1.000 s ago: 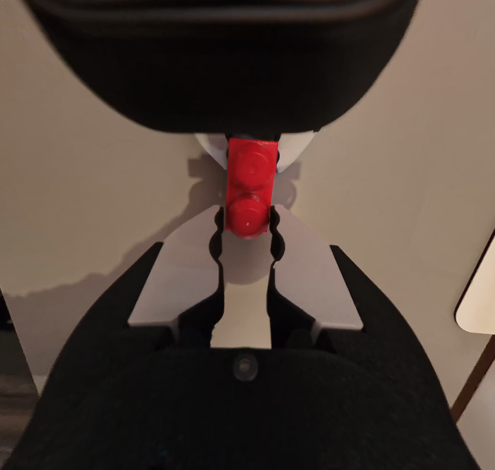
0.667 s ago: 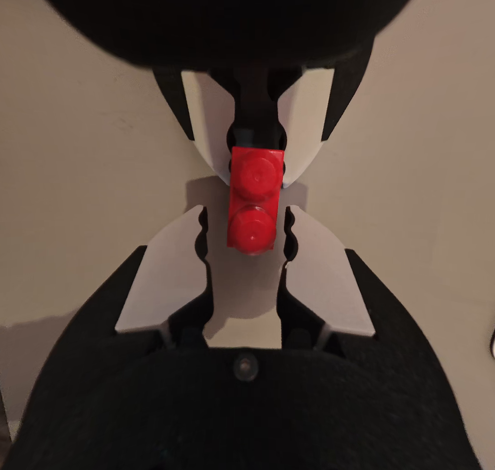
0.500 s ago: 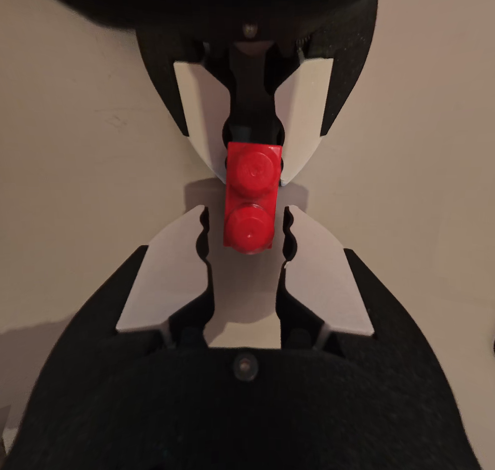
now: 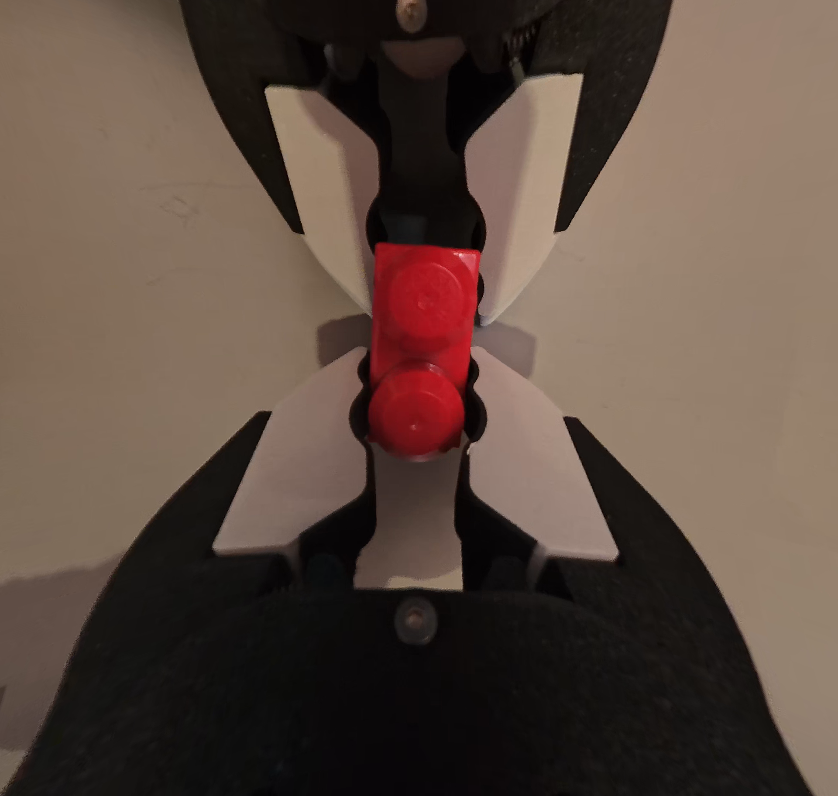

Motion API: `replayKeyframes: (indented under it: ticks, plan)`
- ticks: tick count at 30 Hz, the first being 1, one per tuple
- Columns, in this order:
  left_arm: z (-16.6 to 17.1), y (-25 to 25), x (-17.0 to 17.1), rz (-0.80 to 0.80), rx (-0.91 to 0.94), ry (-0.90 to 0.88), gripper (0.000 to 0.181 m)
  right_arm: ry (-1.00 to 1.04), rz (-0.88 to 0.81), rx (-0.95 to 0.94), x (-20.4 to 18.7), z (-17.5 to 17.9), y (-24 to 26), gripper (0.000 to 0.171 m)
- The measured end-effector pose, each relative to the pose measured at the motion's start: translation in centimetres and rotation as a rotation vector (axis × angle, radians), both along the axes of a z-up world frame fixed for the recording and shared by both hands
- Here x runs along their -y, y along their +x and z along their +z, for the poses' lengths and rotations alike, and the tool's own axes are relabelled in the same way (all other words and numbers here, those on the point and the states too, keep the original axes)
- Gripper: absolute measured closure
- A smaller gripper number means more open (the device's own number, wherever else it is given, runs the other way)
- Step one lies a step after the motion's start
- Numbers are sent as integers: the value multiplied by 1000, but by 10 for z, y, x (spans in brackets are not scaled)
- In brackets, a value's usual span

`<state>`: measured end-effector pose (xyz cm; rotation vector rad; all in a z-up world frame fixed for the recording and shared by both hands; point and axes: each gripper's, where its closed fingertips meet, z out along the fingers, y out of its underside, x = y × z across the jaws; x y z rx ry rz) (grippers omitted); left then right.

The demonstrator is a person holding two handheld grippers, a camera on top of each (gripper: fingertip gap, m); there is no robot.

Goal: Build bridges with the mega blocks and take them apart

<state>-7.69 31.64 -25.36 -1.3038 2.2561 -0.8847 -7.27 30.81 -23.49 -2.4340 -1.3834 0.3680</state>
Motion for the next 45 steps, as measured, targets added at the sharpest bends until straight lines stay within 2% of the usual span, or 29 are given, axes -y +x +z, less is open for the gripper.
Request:
replayKeyframes:
  ticks: [6,10,11,17,22,34,40,45]
  plan:
    - [0,-1,0,0,-10,-1,139,22,19,14,0,0,2,135]
    - [2,-7,-9,30,-21,-11,121,25,-16,-20,0,6,10,136]
    - [5,-9,-10,34,-16,-31,121,21,-30,-26,0,10,15,136]
    - [47,-13,-22,87,131,-145,123,10,-101,-65,7,45,47,136]
    - [72,-20,-35,136,222,-173,126,26,-163,-48,22,81,89,135]
    - [106,-39,-30,199,273,-201,134,76,-339,38,92,153,215,136]
    - [124,-58,-6,211,270,-195,136,59,-441,3,140,181,275,136]
    - [131,-66,16,206,267,-192,137,5,-532,-37,182,188,320,134]
